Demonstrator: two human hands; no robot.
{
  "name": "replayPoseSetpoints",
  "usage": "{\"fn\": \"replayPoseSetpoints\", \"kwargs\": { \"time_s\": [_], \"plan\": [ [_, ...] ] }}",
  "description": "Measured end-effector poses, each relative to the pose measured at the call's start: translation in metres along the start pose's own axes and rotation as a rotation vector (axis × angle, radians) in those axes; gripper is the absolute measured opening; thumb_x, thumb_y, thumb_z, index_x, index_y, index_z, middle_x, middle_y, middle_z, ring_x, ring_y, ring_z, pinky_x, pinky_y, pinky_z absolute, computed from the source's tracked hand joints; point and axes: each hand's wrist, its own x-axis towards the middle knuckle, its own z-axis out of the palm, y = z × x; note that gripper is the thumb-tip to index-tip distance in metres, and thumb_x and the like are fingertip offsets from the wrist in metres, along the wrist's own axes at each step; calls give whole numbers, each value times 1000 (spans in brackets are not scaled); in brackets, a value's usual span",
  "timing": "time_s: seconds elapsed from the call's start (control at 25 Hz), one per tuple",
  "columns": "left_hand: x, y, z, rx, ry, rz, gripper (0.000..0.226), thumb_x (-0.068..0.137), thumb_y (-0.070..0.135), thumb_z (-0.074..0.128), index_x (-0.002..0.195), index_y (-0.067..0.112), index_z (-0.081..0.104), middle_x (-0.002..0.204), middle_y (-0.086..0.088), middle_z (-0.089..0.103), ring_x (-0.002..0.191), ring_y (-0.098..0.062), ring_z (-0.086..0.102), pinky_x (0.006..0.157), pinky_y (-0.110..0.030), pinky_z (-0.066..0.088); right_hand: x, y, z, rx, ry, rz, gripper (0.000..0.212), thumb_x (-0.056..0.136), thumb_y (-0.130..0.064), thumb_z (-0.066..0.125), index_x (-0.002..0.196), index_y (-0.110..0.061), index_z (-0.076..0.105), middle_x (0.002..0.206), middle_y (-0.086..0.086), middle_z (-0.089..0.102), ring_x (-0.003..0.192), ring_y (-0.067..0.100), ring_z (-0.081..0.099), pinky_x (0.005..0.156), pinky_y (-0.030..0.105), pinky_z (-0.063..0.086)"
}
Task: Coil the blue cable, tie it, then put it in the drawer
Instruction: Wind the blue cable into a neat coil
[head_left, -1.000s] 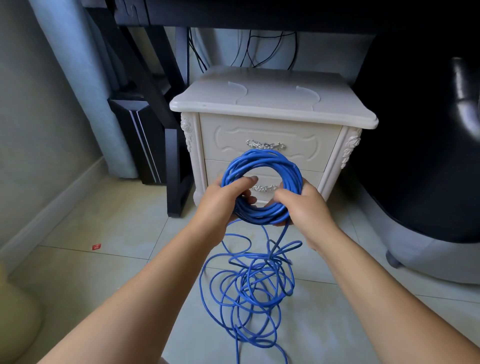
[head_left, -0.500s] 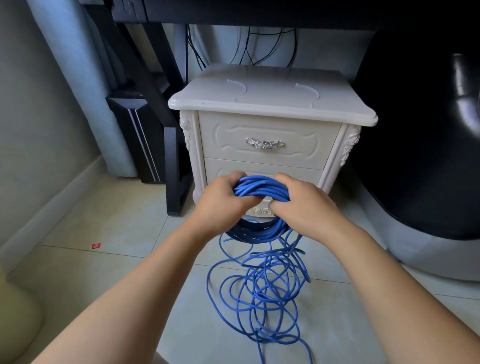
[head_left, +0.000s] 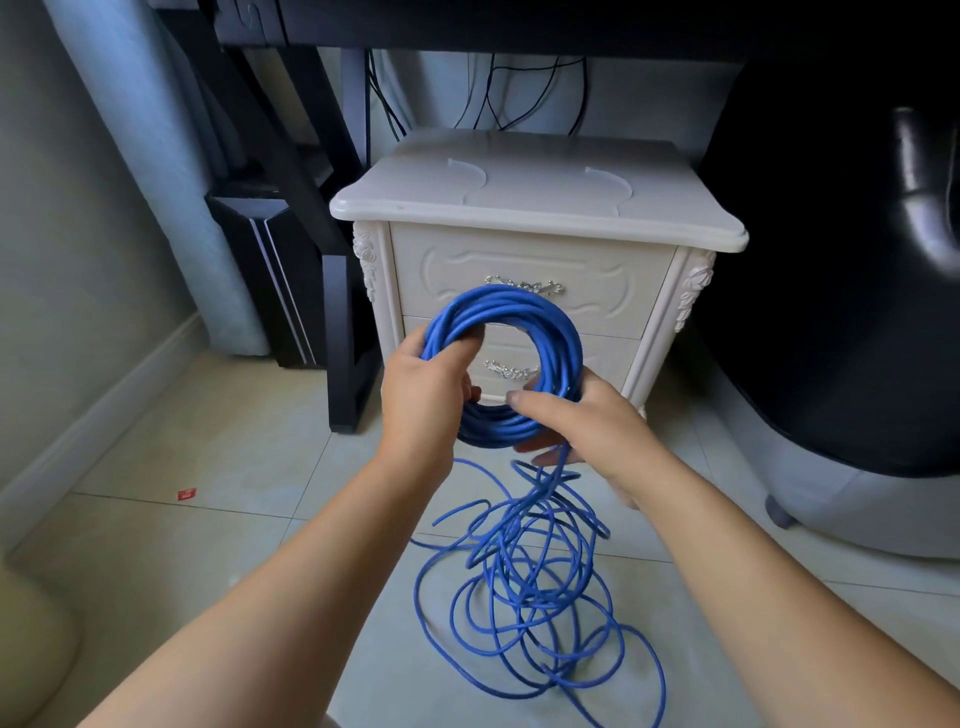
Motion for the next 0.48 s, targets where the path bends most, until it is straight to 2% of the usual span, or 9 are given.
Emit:
{"fn": "replayPoseSetpoints", "kwargs": {
  "time_s": [0.08, 0.16, 0.24, 0.32, 0.36, 0.4, 0.48],
  "plan": [
    [-3, -4, 4, -103, -27, -86, 23, 90, 17, 66, 69, 21, 56, 51, 3, 37, 49, -14, 37, 63, -36, 40, -1, 2, 7, 163, 135, -36, 12, 84, -11, 66, 88, -17, 57, 87, 10, 73, 81, 24, 73, 67, 35, 61],
    [-8, -9, 7, -72, -94, -129, 23, 91, 17, 64, 71, 18, 54, 53, 3, 44, 54, -15, 45, 66, -35, 40, 0, 2, 8, 259, 217, -38, 17, 81, 0, 60, 84, -16, 56, 69, 3, 72, 69, 18, 72, 65, 32, 59],
    [-8, -11, 5, 20, -152, -116, 13, 90, 18, 65, 78, 17, 60, 62, 2, 57, 66, -16, 56, 74, -38, 43, 4, 3, 2, 274, 230, -30, 18, 79, 3, 57, 87, -14, 56, 69, 8, 73, 72, 26, 72, 74, 41, 59],
    [-5, -7, -1, 44, -201, -111, 4, 88, 15, 67, 91, 13, 66, 74, 0, 67, 79, -15, 64, 86, -39, 49, 5, 0, -3, 212, 202, -54, 18, 80, 1, 54, 87, -16, 55, 69, 9, 74, 79, 33, 72, 80, 46, 58],
    [-3, -5, -5, 59, -231, -106, 10, 87, 13, 68, 97, 11, 67, 80, -2, 69, 83, -16, 67, 91, -40, 51, 6, -1, -5, 151, 187, -75, 19, 81, 0, 54, 86, -18, 55, 68, 5, 74, 79, 33, 72, 79, 44, 57],
    [-1, -2, -8, 92, -261, -86, 17, 86, 11, 70, 102, 10, 66, 83, -4, 69, 85, -19, 68, 92, -40, 52, 5, -3, -6, 74, 173, -100, 20, 81, -1, 55, 84, -20, 55, 65, -1, 72, 77, 29, 72, 72, 39, 56],
    [1, 2, -12, 240, -321, 19, 27, 83, 6, 71, 107, 15, 64, 86, -5, 69, 81, -22, 67, 85, -40, 56, 2, -5, -8, -103, 154, -146, 24, 80, -2, 58, 83, -26, 57, 61, -8, 66, 63, 14, 66, 58, 26, 49]
  ]
}}
